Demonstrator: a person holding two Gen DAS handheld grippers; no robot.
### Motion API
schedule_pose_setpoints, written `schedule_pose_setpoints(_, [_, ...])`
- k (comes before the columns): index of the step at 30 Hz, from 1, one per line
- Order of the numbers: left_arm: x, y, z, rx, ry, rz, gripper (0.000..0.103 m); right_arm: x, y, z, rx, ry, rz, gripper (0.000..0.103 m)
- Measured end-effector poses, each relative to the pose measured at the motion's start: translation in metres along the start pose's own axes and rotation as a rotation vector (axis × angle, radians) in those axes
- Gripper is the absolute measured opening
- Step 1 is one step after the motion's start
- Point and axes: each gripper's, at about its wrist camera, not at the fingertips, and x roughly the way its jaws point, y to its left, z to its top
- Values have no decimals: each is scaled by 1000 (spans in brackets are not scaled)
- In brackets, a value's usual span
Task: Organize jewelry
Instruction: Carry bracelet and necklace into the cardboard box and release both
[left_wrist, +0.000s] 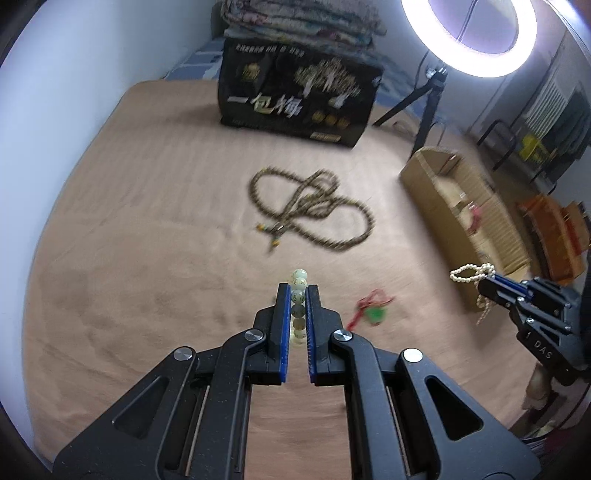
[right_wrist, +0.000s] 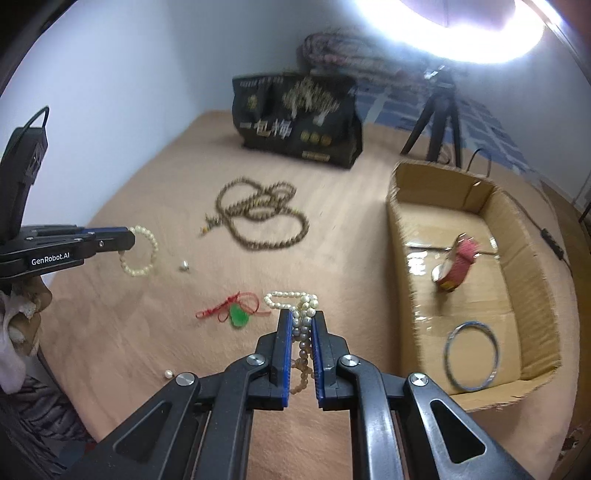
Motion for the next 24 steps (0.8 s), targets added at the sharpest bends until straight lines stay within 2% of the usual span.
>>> schedule_pose_setpoints(6, [-12,-28,11,22,-41,-52,5,-33,-26,2,49,-65,-25,8])
schedule_pose_setpoints(12, [-9,-57,21,59,-45,-88,5,-60,-62,-3,111,-103,-77,8])
schedule_pose_setpoints(24, [9,-125,56,116,-74,-167,5,-76,-124,-17,209,-115,-153,8])
